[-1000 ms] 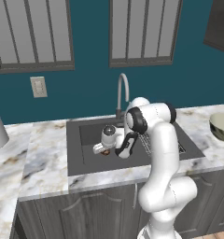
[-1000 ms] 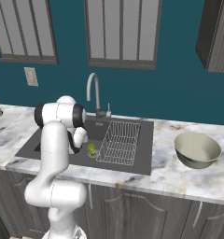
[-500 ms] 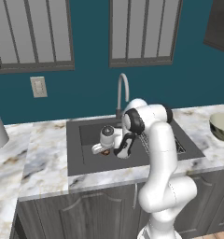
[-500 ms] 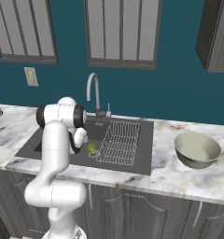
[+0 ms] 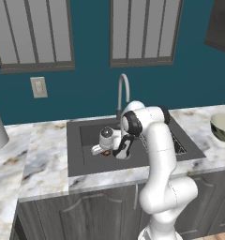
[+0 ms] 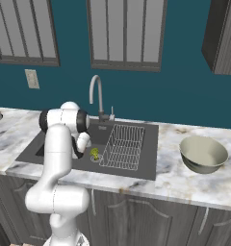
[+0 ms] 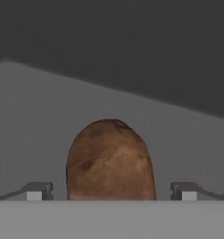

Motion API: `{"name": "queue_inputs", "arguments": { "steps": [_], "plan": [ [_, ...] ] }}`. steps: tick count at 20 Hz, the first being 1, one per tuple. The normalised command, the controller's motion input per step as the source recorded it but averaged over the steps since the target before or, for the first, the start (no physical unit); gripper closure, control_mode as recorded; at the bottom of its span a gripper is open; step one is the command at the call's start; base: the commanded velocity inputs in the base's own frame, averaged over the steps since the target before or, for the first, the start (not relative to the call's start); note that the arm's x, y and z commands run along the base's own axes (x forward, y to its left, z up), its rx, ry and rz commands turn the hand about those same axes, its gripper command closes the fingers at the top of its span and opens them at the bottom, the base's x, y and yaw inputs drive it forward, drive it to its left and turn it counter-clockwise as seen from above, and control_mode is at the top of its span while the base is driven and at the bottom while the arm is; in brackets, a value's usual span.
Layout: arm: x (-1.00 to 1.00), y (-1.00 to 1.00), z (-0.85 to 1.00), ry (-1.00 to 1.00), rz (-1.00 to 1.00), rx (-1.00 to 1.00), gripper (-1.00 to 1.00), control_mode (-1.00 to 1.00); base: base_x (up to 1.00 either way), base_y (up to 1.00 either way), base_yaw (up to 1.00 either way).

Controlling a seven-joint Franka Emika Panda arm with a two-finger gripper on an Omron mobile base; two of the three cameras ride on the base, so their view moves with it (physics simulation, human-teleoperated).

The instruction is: Remove the broccoli and potato from the sink. Then move the bowl and cup from the counter to the sink for washing.

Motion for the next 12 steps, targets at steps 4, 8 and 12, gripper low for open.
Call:
{"name": "queue_inputs", "arguments": {
  "steps": [4,8,12],
  "plan": [
    [0.16,0.01,-0.14,0.04,0.00,0.00,-1.00,-1.00,0.00,0.00,0.00],
    [0.18,0.00,-0.14,0.08,0.00,0.00,-1.00,-1.00,0.00,0.00,0.00],
    [0.17,0.00,-0.12,0.07,0.00,0.00,-1.00,-1.00,0.00,0.00,0.00]
  ]
}}
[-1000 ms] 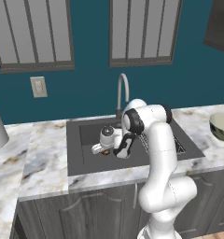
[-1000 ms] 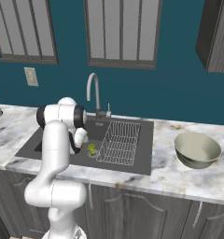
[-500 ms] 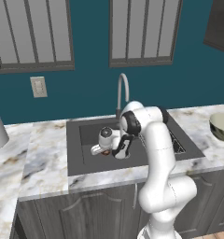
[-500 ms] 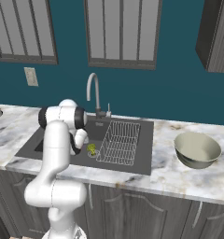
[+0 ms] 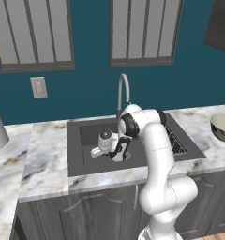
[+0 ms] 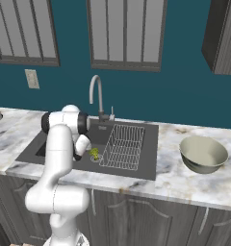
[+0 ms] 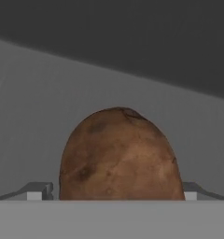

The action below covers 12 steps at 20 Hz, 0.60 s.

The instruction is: Remove the broccoli and potato from the sink. Then move the bowl and cup from the counter to the sink for washing.

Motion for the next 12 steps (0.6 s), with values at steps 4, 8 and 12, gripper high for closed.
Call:
{"name": "queue_inputs", "arguments": {
  "steps": [4,8,12],
  "plan": [
    [0.16,0.00,-0.09,0.01,0.00,0.00,-1.00,-1.00,0.00,0.00,0.00],
    [0.17,0.00,-0.05,0.00,0.00,0.00,-1.00,-1.00,0.00,0.00,0.00],
    [0.12,0.01,-0.09,0.00,0.00,0.00,-1.00,-1.00,0.00,0.00,0.00]
  ]
}}
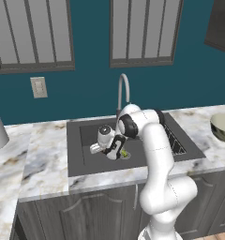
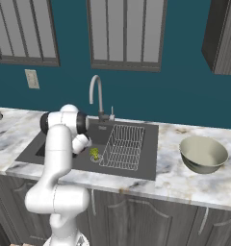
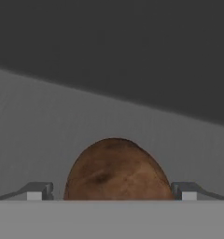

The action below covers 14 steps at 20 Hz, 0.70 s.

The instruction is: Remove the broccoli and potato from the sink. Then move the bowl and cup from the counter to the sink for washing.

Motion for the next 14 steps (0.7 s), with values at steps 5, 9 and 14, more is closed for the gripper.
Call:
{"name": "queue_inputs", "arguments": {
  "steps": [5,9,14],
  "plan": [
    [0.07,0.11,-0.17,0.03,-0.01,0.00,1.00,-1.00,0.00,0.00,0.00],
    [0.06,0.12,-0.22,0.16,-0.03,0.00,1.00,-1.00,0.00,0.00,0.00],
    [0.01,0.01,-0.23,0.21,-0.02,-0.01,1.00,-1.00,0.00,0.00,0.00]
  ]
}}
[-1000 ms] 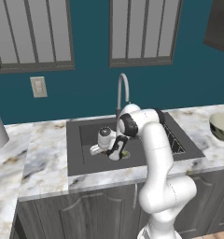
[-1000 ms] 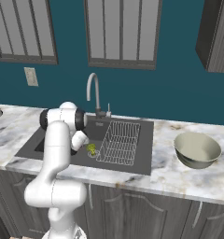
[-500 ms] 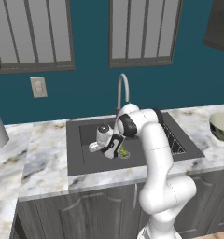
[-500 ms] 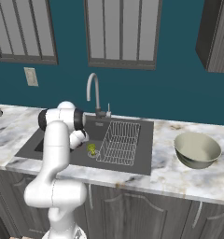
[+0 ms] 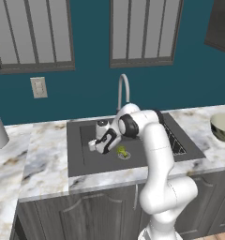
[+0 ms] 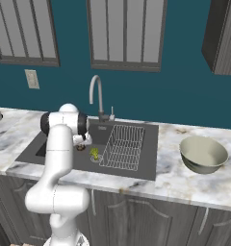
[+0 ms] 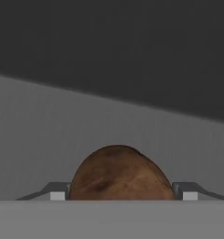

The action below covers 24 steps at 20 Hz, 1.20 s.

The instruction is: Remove the broccoli and potato from the sink. Then move the bowl and cup from the counter to the sink for washing.

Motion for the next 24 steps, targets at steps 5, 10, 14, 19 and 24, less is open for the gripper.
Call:
{"name": "queue_inputs", "arguments": {
  "steps": [5,10,14,19,24],
  "plan": [
    [-0.06,0.04,-0.14,0.15,-0.05,0.00,1.00,-1.00,0.00,0.00,0.00],
    [-0.21,0.08,-0.02,0.02,-0.07,0.00,1.00,-1.00,0.00,0.00,0.00],
    [-0.27,0.09,0.09,0.00,-0.06,0.00,1.00,-1.00,0.00,0.00,0.00],
    [-0.25,0.05,0.15,-0.01,-0.05,-0.03,1.00,-1.00,0.00,0.00,0.00],
    [-0.21,-0.01,0.24,-0.07,-0.01,-0.07,1.00,-1.00,0.00,0.00,0.00]
  ]
}}
